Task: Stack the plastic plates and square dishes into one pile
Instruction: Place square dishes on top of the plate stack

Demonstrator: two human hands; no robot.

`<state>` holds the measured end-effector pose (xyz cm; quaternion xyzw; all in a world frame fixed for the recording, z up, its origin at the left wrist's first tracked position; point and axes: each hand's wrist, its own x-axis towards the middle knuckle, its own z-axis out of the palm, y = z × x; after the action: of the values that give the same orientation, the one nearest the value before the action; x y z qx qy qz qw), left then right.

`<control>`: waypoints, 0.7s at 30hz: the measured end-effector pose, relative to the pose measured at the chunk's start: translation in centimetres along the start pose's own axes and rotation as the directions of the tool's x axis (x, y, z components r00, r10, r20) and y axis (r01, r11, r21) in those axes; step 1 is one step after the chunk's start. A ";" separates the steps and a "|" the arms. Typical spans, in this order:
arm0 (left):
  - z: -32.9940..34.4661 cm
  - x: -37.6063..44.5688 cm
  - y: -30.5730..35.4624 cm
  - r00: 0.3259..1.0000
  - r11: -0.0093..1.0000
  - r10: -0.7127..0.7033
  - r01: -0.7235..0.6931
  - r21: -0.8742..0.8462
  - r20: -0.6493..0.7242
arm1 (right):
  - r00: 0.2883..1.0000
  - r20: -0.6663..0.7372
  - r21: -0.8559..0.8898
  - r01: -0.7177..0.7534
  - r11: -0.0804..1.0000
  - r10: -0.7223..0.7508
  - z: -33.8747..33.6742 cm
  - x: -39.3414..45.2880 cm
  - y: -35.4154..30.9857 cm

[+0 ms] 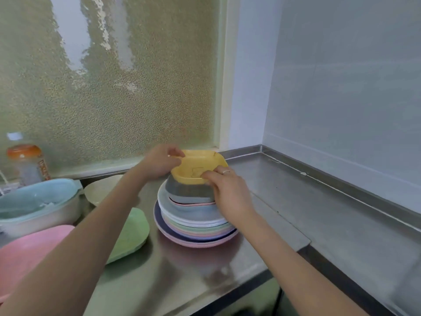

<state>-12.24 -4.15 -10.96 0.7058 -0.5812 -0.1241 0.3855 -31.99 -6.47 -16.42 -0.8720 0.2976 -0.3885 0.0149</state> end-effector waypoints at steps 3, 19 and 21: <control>1.5 -1.9 -2.3 0.999 0.999 -0.045 0.044 -0.031 -0.027 | 0.993 0.109 -0.037 -0.036 0.999 0.040 1.0 -1.0 -1.2; 6.1 -3.7 -5.3 0.974 0.966 -0.171 0.137 -0.219 -0.146 | 0.992 0.086 0.171 -0.105 0.980 0.091 2.6 -3.5 -0.3; 6.4 -3.7 -5.5 0.974 0.962 -0.172 0.134 -0.236 -0.147 | 0.993 0.080 0.156 -0.099 0.983 0.088 2.7 -3.6 -0.4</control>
<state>-13.33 -3.16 -19.99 0.7087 -0.4728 -0.1591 0.4989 -31.80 -4.77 -20.60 -0.8665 0.3055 -0.3781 0.1136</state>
